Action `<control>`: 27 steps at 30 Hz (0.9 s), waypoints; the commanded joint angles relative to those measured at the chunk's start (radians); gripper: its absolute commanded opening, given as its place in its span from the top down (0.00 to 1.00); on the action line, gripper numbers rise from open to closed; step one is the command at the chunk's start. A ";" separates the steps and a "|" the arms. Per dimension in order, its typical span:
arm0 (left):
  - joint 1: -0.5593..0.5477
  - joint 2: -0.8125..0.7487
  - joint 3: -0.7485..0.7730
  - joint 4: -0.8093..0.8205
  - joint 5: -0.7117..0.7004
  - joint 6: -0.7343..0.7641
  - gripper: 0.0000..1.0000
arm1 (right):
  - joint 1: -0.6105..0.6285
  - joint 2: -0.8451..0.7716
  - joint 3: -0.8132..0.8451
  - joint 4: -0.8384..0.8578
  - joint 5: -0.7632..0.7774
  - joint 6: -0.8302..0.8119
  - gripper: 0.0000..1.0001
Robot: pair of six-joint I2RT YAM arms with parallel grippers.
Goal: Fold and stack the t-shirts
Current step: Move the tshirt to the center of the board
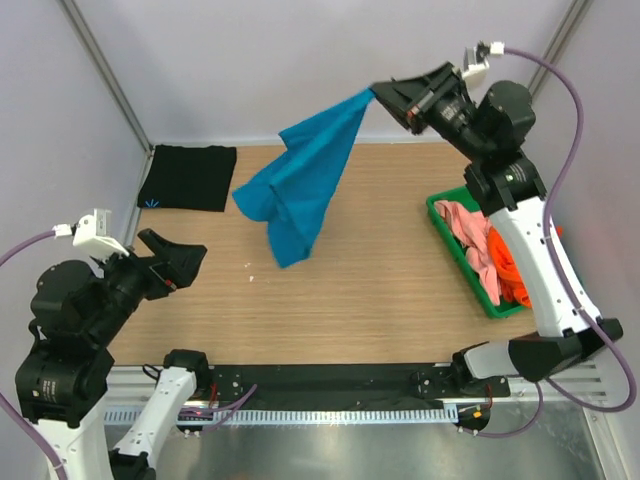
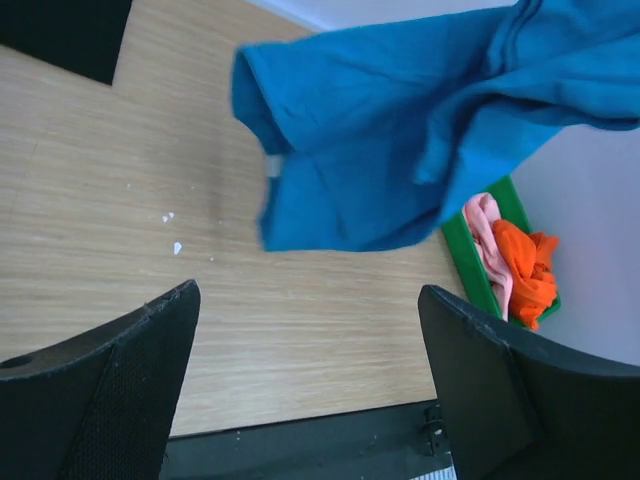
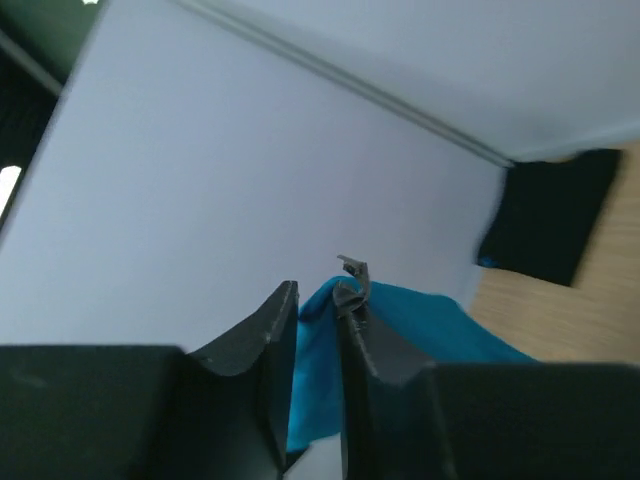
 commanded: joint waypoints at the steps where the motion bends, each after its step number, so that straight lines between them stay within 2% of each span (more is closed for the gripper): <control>1: -0.005 0.055 0.032 -0.117 -0.036 -0.027 0.10 | -0.140 -0.142 -0.156 -0.280 -0.065 -0.108 0.68; 2: -0.005 0.072 0.031 -0.131 -0.028 -0.024 0.12 | -0.186 -0.156 -0.188 -0.503 -0.028 -0.251 0.57; 3: -0.005 0.101 0.031 -0.147 -0.022 -0.022 0.13 | -0.203 -0.164 -0.217 -0.599 0.012 -0.345 0.45; 5: -0.005 0.129 0.011 -0.168 -0.008 -0.028 0.16 | -0.208 -0.175 -0.313 -0.783 0.134 -0.577 0.40; 7: -0.005 0.155 -0.038 -0.158 0.034 -0.062 0.21 | -0.210 -0.181 -0.419 -0.853 0.187 -0.651 0.39; 11: -0.005 0.180 -0.210 -0.046 0.142 -0.160 0.29 | -0.202 -0.253 -0.573 -0.841 0.194 -0.707 0.39; 14: -0.006 0.203 -0.302 0.003 0.119 -0.200 0.31 | -0.165 -0.262 -0.624 -0.801 0.186 -0.705 0.41; 15: -0.011 0.209 -0.320 0.045 0.113 -0.203 0.31 | -0.117 -0.256 -0.634 -0.787 0.183 -0.699 0.41; 19: -0.038 0.330 -0.373 0.132 0.069 -0.205 0.34 | 0.052 -0.177 -0.630 -0.668 0.209 -0.655 0.41; 23: -0.061 0.523 -0.387 0.241 -0.019 -0.185 0.38 | 0.149 -0.037 -0.558 -0.620 0.201 -0.621 0.43; 24: -0.063 0.545 -0.417 0.275 -0.042 -0.182 0.41 | 0.163 -0.014 -0.517 -0.625 0.208 -0.624 0.44; 25: -0.063 0.572 -0.426 0.345 -0.051 -0.176 0.54 | 0.181 0.020 -0.498 -0.625 0.217 -0.633 0.45; 27: -0.063 0.663 -0.437 0.401 -0.080 -0.147 0.67 | 0.188 0.040 -0.463 -0.625 0.220 -0.639 0.46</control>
